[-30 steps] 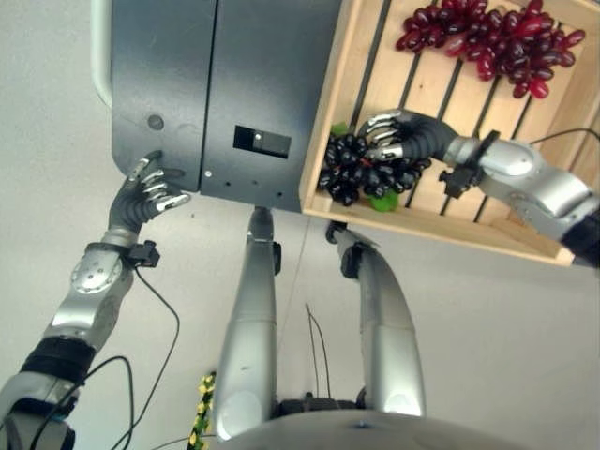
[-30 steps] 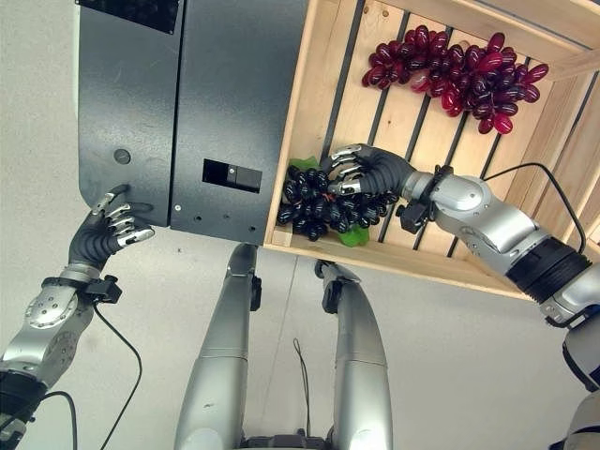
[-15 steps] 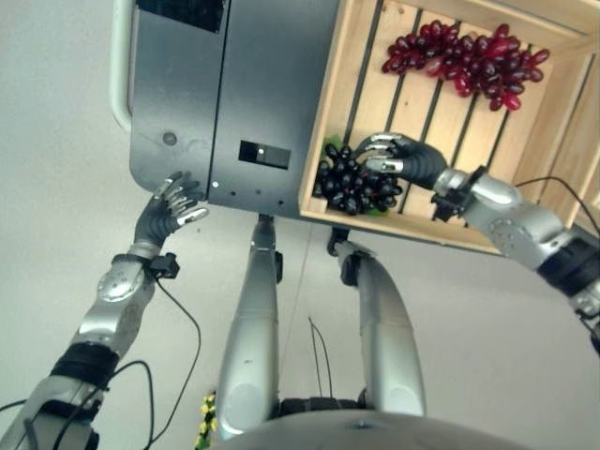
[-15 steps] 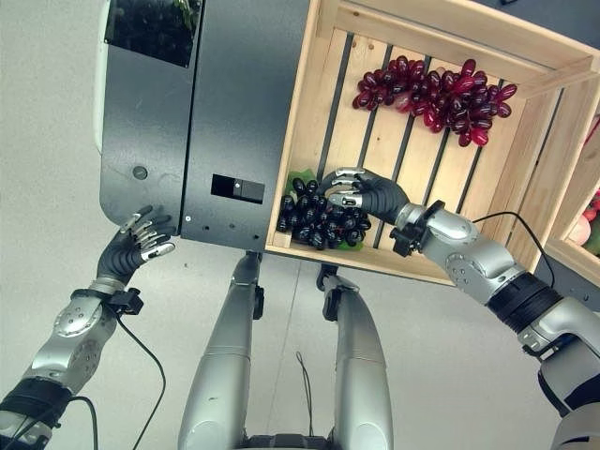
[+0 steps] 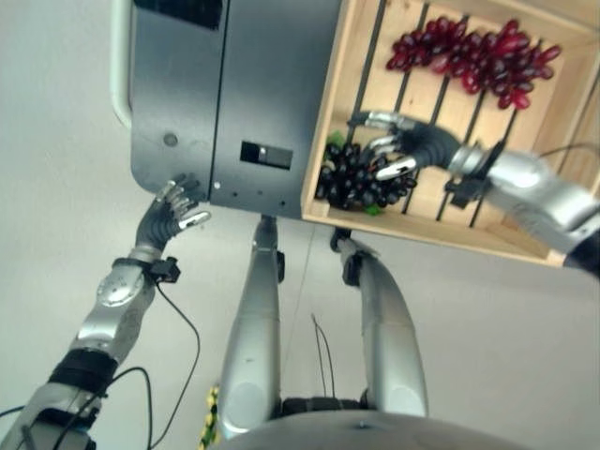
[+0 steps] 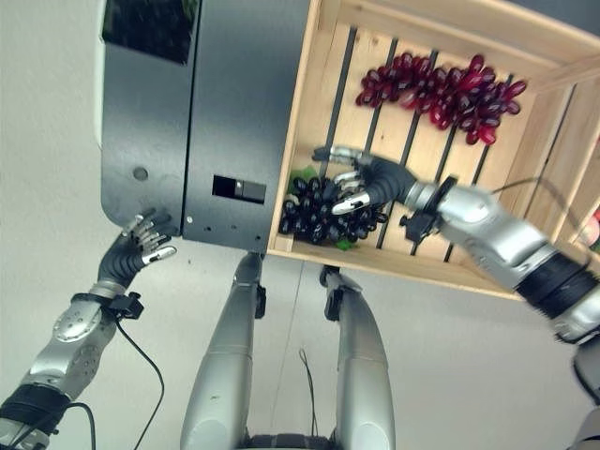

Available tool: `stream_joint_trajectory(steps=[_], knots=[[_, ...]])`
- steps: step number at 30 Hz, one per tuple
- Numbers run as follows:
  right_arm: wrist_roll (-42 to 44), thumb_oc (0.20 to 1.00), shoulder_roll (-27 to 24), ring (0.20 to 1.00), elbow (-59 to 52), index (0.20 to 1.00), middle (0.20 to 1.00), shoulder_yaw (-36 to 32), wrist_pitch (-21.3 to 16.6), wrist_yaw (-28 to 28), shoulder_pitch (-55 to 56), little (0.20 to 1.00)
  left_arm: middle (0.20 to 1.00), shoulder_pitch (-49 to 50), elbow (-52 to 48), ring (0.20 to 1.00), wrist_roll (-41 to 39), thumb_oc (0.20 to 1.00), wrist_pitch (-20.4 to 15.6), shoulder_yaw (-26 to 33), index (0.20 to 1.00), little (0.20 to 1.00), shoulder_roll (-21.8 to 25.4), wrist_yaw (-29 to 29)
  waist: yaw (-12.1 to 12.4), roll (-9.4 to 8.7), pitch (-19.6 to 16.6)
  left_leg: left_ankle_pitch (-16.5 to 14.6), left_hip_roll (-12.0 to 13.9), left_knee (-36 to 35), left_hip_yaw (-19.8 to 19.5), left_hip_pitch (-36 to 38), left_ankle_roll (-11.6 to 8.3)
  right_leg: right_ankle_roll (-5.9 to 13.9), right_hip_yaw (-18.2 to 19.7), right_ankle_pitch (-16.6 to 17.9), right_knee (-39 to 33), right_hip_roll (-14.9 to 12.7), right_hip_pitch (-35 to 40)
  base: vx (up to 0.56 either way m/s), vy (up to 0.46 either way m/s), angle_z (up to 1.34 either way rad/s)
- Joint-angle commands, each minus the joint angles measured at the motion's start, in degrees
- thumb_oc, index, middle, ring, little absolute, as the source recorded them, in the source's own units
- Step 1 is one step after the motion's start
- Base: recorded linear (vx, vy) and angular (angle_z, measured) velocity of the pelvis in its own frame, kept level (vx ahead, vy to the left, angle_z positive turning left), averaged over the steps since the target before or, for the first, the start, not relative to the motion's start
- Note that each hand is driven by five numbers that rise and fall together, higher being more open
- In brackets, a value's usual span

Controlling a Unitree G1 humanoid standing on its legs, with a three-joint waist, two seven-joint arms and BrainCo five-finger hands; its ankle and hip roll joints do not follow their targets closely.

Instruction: Pick up the fruits from the basket on one side to the basket on the other side

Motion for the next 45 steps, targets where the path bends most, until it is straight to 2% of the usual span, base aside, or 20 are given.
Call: stream_joint_trajectory(steps=[1, 2, 6, 8, 10, 17, 22, 27, 28, 36, 45], knots=[[-22.55, 1.0, -5.78, 1.0, -6.85, 1.0, 1.0, 4.74, -6.12, -6.6, -10.55, 1.0, 1.0, 3.88, -3.48, 1.0, 1.6, 1.0, -1.33, 2.53, 1.0, 1.0, 0.28, -0.02, -1.48, 0.03, -0.34, -2.15, 1.84, 0.96, 0.03, 1.04, -2.25, 8.11, 1.38, 6.17, -5.95, -3.39, 1.4, 0.0, 0.0, 0.0], [-22.55, 1.0, -5.75, 1.0, -6.82, 1.0, 1.0, 4.93, -6.12, -6.63, -10.74, 1.0, 1.0, 3.92, -3.49, 1.0, 1.61, 1.0, -1.32, 2.58, 1.0, 1.0, 0.23, -0.03, -1.55, 0.05, -0.34, -2.15, 1.83, 0.96, 0.03, 1.04, -2.25, 8.12, 1.38, 6.16, -5.94, -3.4, 1.4, 0.0, 0.0, 0.0], [-41.13, 1.0, -7.04, 1.0, -9.34, 1.0, 1.0, 10.87, -5.65, -9.33, -19.39, 1.0, 1.0, 4.65, -4.17, 1.0, 2.49, 1.0, -1.12, 4.08, 1.0, 1.0, 0.14, 0.48, -1.4, -0.22, -0.34, -2.53, 1.76, 1.38, -0.2, 0.68, -2.11, 8.14, 1.41, 5.96, -5.78, -3.29, 1.06, 0.0, -0.001, 0.01], [-44.14, 1.0, -6.21, 1.0, -9.85, 1.0, 1.0, 11.45, -5.22, -9.12, -20.77, 1.0, 1.0, 4.74, -4.28, 1.0, 2.79, 1.0, -0.92, 4.53, 1.0, 1.0, 0.08, 0.55, -1.52, -0.13, -0.34, -2.57, 1.72, 1.44, -0.35, 0.43, -2.03, 8.15, 1.44, 5.81, -5.7, -3.32, 0.87, 0.0, 0.0, 0.0], [-46.21, 1.0, -5.27, 1.0, -10.14, 1.0, 1.0, 11.37, -5.08, -8.96, -21.03, 1.0, 1.0, 4.29, -4.15, 1.0, 2.83, 1.0, -0.95, 4.64, 1.0, 1.0, 0.12, 0.89, -1.56, -0.14, -0.34, -2.63, 1.65, 1.41, -0.29, 0.25, -1.95, 8.15, 1.46, 5.68, -5.58, -3.28, 0.67, 0.0, 0.0, 0.0], [-45.46, 1.0, -3.54, 1.0, -10.03, 1.0, 1.0, 11.27, -4.77, -7.31, -20.34, 1.0, 1.0, 3.79, -4.08, 1.0, 3.0, 1.0, -0.86, 4.8, 1.0, 1.0, 0.78, 1.69, -1.84, -0.24, -0.34, -3.11, 1.5, 2.42, -0.43, -1.26, -1.7, 7.93, 1.8, 5.23, -4.53, -3.03, -0.78, 0.0, 0.0, 0.0], [-51.32, 1.0, -1.85, 1.0, -6.06, 1.0, 1.0, 19.07, -4.12, -5.76, -26.04, 1.0, 1.0, 2.78, -3.51, 1.0, 3.42, 1.0, -0.52, 3.95, 1.0, 1.0, 1.79, 1.6, -1.81, -0.49, -0.34, -3.85, 1.52, 3.82, -0.47, -2.2, -1.62, 7.82, 2.12, 5.13, -4.12, -2.91, -1.59, 0.0, 0.001, -0.01], [-56.54, 1.0, 0.13, 1.0, -0.63, 1.0, 1.0, 21.23, -3.04, -5.23, -26.24, 1.0, 1.0, 1.46, -2.25, 1.0, 4.08, 1.0, -0.32, 3.28, 1.0, 1.0, 2.0, 2.15, -1.89, -0.41, -0.34, -4.24, 1.38, 4.36, -0.43, -2.44, -1.47, 7.71, 2.3, 4.88, -3.67, -2.87, -1.99, 0.0, 0.0, 0.0], [-59.28, 1.0, 2.3, 1.0, 5.11, 1.0, 1.0, 20.92, -2.1, -6.18, -24.61, 1.0, 1.0, 0.26, -1.76, 1.0, 4.36, 1.0, -0.33, 2.58, 1.0, 1.0, 1.77, 2.61, -1.86, -0.31, -0.34, -4.34, 1.29, 4.68, -0.56, -2.84, -1.46, 7.69, 2.53, 4.83, -3.47, -2.75, -2.41, 0.0, 0.0, 0.0], [-65.95, 1.0, 10.49, 1.0, 19.65, 1.0, 1.0, 15.78, 0.73, -8.28, -18.09, 1.0, 1.0, -1.85, -0.65, 1.0, 4.82, 1.0, -0.18, 1.68, 1.0, 1.0, 1.67, 4.79, -1.79, 0.13, -0.34, -5.37, 0.78, 7.4, -0.64, -6.14, -0.97, 7.33, 3.23, 4.46, -1.59, -2.36, -5.7, 0.01, 0.011, -0.04], [-69.34, 1.0, 16.17, 1.0, 23.33, 1.0, 1.0, 11.74, 1.87, -8.2, -11.05, 1.0, 1.0, -3.74, 0.69, 1.0, 5.26, 1.0, 0.43, 0.55, 1.0, 1.0, 0.93, 6.09, -2.91, 0.53, -0.34, -6.17, 0.47, 9.06, 0.03, -9.05, -0.36, 7.0, 4.59, 4.33, -0.53, -2.28, -8.86, 0.01, 0.01, -0.07]])
